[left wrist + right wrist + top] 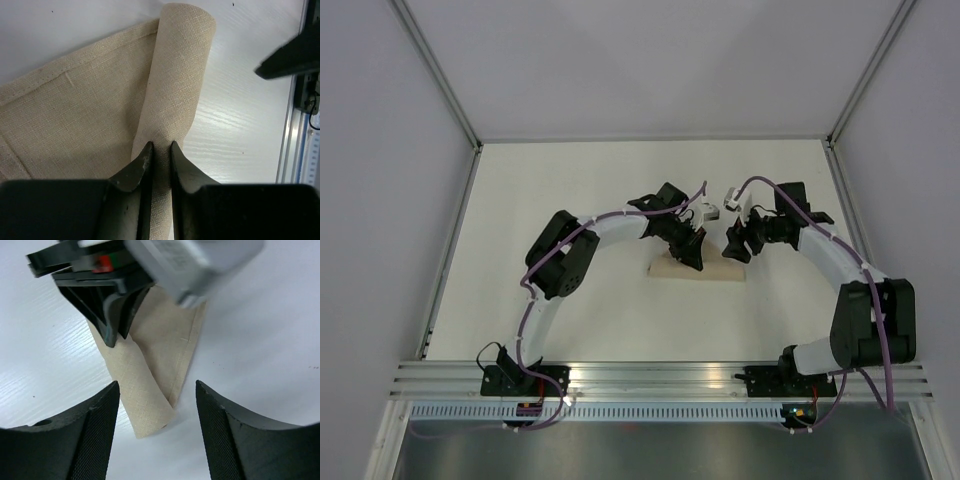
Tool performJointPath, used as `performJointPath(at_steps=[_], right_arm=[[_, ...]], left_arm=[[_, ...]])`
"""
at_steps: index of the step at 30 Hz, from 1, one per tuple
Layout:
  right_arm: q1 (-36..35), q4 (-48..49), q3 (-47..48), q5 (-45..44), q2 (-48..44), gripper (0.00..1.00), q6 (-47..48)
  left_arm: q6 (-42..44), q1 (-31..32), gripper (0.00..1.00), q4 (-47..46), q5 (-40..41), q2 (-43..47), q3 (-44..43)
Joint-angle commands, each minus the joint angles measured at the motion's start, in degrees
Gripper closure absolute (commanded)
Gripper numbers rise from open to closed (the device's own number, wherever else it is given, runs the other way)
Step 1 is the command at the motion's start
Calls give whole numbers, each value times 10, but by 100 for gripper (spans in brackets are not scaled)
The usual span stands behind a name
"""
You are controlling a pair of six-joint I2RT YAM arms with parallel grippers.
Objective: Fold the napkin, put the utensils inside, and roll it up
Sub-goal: Roll the napkin at the center of the board.
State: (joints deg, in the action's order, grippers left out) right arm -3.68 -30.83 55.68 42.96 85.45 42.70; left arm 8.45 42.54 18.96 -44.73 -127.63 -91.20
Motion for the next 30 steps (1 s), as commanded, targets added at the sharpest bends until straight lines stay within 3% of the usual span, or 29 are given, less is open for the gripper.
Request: performJointPath(at_steps=[1,8,16,22,30], right_arm=[[-19,74,-65,-5,-69,32,28],[-161,243,-226,-168,-176,29,26],[-271,370,-303,-321,-168,29,32],[-301,408,-322,-359,-154,28,43],[-316,379,-320,-356,-132,38,63]], left_arm=[[-46,-4,81,105,23,-52,-6],[-78,-8,81,136,10,-93,-39],[-102,-9,81,151,-7,-116,-58],[-104,-9,81,157,-17,-119,-63],[-103,-11,78,164,-31,-124,-65]])
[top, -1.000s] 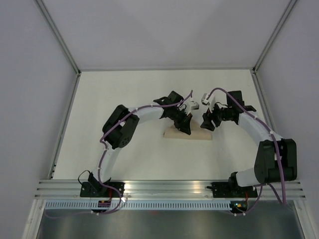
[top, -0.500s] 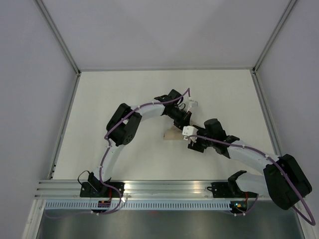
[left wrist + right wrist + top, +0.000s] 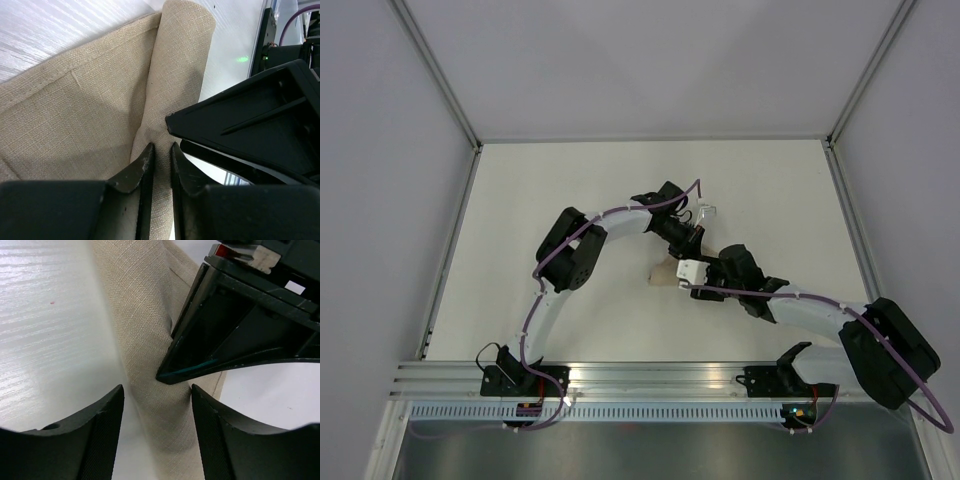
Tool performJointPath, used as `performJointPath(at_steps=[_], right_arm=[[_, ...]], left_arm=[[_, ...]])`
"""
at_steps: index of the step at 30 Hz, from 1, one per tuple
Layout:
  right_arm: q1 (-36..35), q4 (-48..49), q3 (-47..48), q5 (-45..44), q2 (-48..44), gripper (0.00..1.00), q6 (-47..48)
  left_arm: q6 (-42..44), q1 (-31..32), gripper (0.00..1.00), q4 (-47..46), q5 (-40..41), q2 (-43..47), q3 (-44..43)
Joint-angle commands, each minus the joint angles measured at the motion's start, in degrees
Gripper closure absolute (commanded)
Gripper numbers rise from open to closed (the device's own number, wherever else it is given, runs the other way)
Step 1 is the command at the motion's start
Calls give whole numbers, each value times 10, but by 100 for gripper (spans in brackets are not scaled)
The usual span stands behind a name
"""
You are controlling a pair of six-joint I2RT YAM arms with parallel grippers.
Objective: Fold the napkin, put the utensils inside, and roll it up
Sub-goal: Roll the napkin at the center of the board.
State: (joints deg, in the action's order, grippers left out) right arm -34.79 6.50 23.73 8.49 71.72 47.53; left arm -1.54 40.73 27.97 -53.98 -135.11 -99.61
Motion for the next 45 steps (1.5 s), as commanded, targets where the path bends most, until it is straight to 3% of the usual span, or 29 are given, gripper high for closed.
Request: performJointPath(at_steps=[1,6,12,19,25,35,41,45], right_arm=[[-5,-1,3,-8,11,39,16],[-5,-22,15,-7,34,56,18],[-5,-82,43,15,47,68,15],[16,-146,85,77,68,70,13],[48,-222,137,146,97,70,30],[112,-447,287,249,224,72,106],[143,-549,392,273,336,73,136],[153,-591,451,275,391,72,150]], left_arm=[[-3,6,77,73,61,-49,18],[-2,4,71,74,55,-46,14],[-13,-2,54,46,61,-1,19],[-61,-23,48,-7,49,70,21],[-89,-50,49,-36,112,137,43],[-109,-72,50,-188,261,313,248],[-137,-71,50,-376,304,424,440],[-81,-7,50,-434,380,469,507]])
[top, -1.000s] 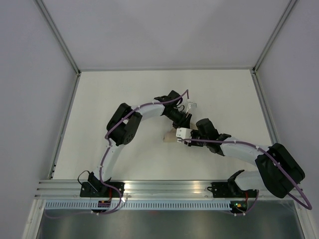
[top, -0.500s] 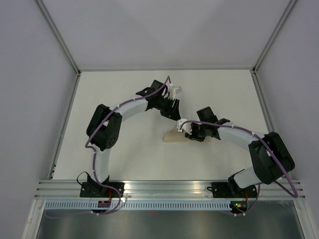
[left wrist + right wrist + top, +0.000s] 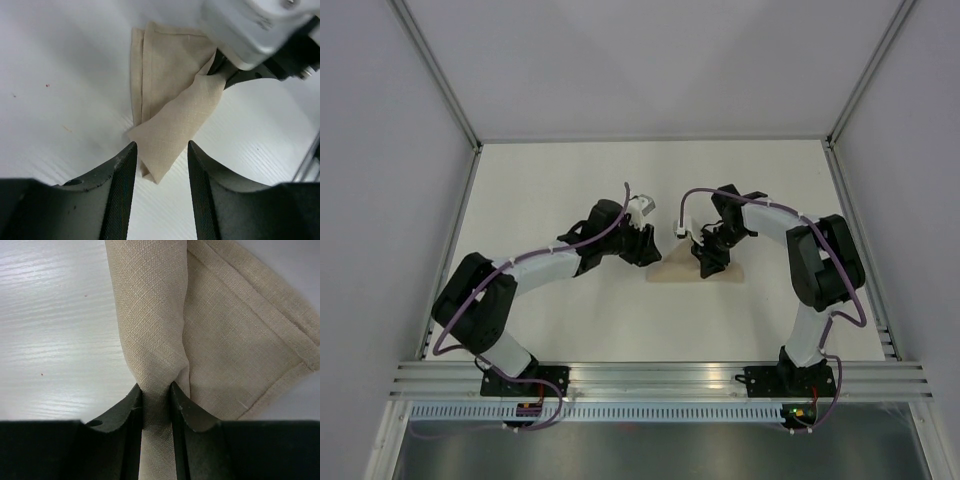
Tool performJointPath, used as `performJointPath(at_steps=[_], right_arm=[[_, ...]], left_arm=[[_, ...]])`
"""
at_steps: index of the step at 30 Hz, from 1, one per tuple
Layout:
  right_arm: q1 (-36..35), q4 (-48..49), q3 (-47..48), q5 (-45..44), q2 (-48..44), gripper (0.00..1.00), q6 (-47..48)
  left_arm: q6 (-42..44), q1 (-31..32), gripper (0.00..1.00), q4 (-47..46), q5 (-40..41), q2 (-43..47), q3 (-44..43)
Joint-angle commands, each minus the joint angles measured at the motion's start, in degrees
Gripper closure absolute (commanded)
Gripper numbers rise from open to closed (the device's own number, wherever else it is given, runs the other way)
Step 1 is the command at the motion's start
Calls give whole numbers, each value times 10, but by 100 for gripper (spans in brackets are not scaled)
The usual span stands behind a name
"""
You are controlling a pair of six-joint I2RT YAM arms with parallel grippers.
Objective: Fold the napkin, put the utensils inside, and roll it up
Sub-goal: Roll the napkin at the center of the board.
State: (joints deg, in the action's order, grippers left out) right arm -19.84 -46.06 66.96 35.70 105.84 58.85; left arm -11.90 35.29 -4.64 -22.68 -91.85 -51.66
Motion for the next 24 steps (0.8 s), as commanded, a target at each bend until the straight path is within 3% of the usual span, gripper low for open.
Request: performJointPath(at_steps=[1,7,12,19,20,24], right_arm=[[3,-80,28,5,67,72,37],[16,-107,84,13,122,72,31],[27,-130,122,21,161,72,33],[36,-149,147,27,185,72,33],[37,-151,150,27,188,72,34],[39,-155,160,26,198,72,32]], left_arm=[[40,66,50,-127,118,51,48],[177,192,47,-242,254,73,117],[296,258,44,-266,313,11,98],[398,280,41,-265,331,-74,41],[412,281,32,-266,332,-81,38],[436,280,30,-269,339,-125,12]])
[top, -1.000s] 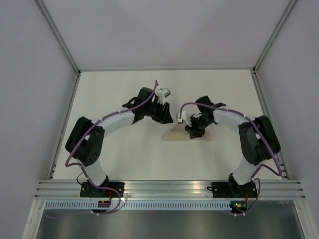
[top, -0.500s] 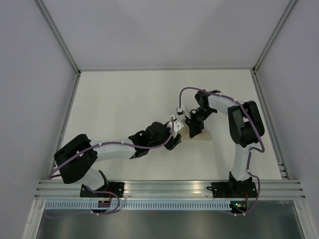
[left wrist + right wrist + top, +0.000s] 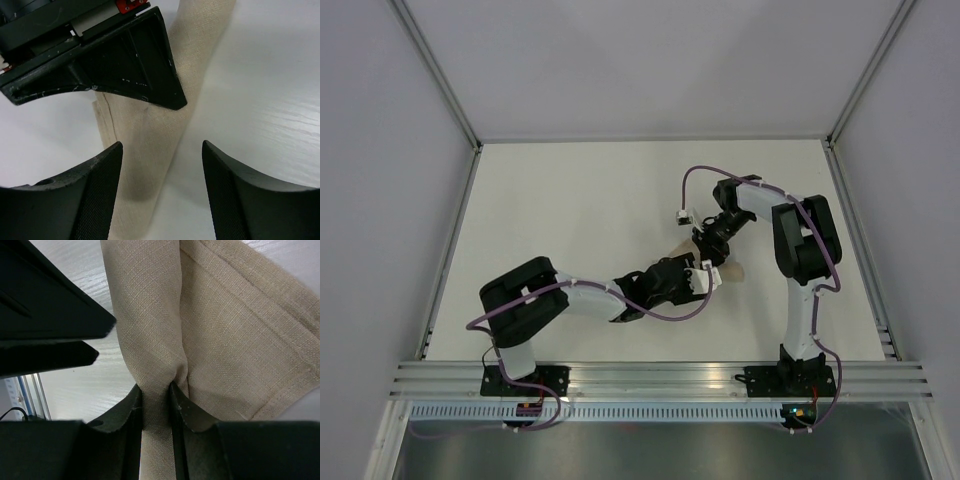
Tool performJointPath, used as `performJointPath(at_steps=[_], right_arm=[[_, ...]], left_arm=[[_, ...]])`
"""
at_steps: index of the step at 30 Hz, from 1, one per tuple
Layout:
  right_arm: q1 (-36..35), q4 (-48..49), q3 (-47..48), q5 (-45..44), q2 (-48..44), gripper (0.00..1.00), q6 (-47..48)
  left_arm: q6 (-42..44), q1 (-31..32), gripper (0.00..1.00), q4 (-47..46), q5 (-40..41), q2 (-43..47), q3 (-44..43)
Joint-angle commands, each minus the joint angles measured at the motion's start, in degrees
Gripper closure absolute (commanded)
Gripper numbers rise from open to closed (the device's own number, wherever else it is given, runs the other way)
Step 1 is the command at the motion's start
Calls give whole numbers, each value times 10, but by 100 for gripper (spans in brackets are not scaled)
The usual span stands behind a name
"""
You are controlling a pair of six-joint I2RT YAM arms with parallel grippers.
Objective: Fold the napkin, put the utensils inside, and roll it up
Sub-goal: Roll the napkin at the center of the board.
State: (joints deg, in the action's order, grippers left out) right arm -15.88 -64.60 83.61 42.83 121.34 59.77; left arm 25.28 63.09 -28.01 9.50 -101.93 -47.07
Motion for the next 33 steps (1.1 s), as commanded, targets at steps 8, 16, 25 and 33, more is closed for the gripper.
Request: performJointPath(at_steps=[8,16,25,33], right_arm=[[3,29,-2,-50,53,72,23],[6,24,2,-50,58,72,23],[7,20,1,-46,48,67,23],[10,18,1,-33,15,43,11]], left_arm=[[82,3,30,-26,24,-70,-58],[71,1,43,63,15,-101,-92],[37,-14,73,115,-22,-123,-109],[10,-31,88,191,-124,-114,-126]])
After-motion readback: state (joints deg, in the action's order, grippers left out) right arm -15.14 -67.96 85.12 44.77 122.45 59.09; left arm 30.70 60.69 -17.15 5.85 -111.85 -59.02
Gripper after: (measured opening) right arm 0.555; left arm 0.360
